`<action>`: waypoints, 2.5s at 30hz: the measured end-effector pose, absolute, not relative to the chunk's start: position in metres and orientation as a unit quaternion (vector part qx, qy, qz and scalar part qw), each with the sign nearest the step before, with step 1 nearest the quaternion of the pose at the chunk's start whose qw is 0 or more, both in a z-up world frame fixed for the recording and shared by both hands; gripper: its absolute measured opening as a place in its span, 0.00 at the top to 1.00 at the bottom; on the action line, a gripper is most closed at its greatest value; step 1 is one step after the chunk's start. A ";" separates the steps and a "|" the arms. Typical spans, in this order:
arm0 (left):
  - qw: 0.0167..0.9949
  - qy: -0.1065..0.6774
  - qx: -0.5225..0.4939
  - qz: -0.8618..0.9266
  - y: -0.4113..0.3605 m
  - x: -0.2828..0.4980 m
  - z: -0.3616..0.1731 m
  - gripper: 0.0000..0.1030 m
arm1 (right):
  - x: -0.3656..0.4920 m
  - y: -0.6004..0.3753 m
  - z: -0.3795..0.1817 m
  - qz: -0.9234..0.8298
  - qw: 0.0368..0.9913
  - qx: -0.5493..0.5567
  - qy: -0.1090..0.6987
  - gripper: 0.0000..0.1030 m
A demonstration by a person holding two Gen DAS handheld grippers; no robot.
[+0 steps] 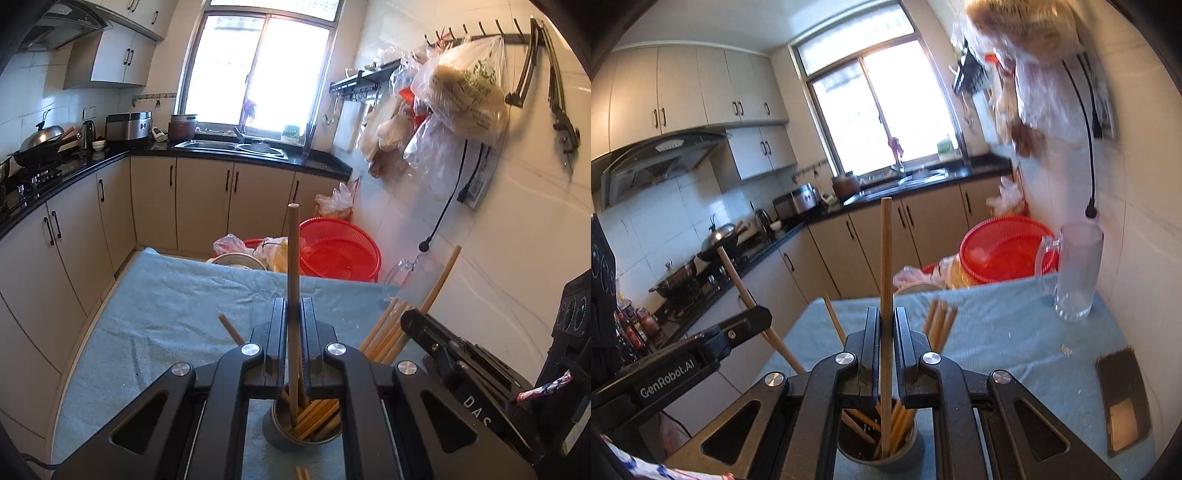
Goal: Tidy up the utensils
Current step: 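Insert both chopsticks into the holder cup and open both grippers, then withdraw both grippers and move them over the last loose chopsticks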
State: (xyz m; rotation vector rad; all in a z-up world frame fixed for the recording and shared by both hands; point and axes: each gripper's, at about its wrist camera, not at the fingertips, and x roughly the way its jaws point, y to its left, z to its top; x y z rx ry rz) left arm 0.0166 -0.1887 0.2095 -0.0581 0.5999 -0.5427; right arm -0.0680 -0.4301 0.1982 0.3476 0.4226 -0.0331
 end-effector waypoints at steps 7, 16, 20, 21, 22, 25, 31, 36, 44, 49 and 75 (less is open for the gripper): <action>0.921 0.293 -0.026 -0.255 -0.187 0.005 0.209 0.94 | -0.068 -0.430 0.183 -0.013 0.957 0.175 0.231 0.92; 0.928 0.280 -0.030 -0.245 -0.165 -0.023 0.227 0.85 | -0.078 -0.432 0.196 -0.015 0.958 0.174 0.226 0.72; 0.934 0.265 -0.033 -0.238 -0.147 -0.046 0.236 0.70 | -0.093 -0.432 0.207 -0.016 0.961 0.174 0.216 0.66; 0.935 0.262 -0.035 -0.236 -0.143 -0.051 0.237 0.67 | -0.099 -0.431 0.210 -0.017 0.962 0.173 0.212 0.62; 0.936 0.259 -0.036 -0.234 -0.138 -0.057 0.239 0.66 | -0.105 -0.431 0.213 -0.019 0.962 0.172 0.209 0.60; 0.939 0.256 -0.040 -0.227 -0.123 -0.073 0.242 0.61 | -0.120 -0.428 0.218 -0.018 0.964 0.169 0.205 0.59; 0.942 0.266 -0.039 -0.203 -0.094 -0.108 0.225 0.47 | -0.164 -0.419 0.202 -0.030 0.961 0.161 0.221 0.48; 0.943 0.294 -0.032 -0.155 -0.069 -0.130 0.182 0.44 | -0.192 -0.409 0.148 -0.017 0.939 0.184 0.290 0.48; 0.916 0.373 -0.070 -0.128 -0.039 -0.134 0.130 0.45 | -0.202 -0.374 0.066 0.021 0.897 0.167 0.409 0.66; 0.918 0.371 -0.049 -0.131 -0.043 -0.139 0.126 0.45 | -0.193 -0.353 0.045 0.021 0.888 0.126 0.442 0.68; 0.873 0.452 -0.001 -0.185 -0.102 -0.136 0.074 0.45 | -0.200 -0.411 0.030 -0.113 0.868 0.107 0.472 0.80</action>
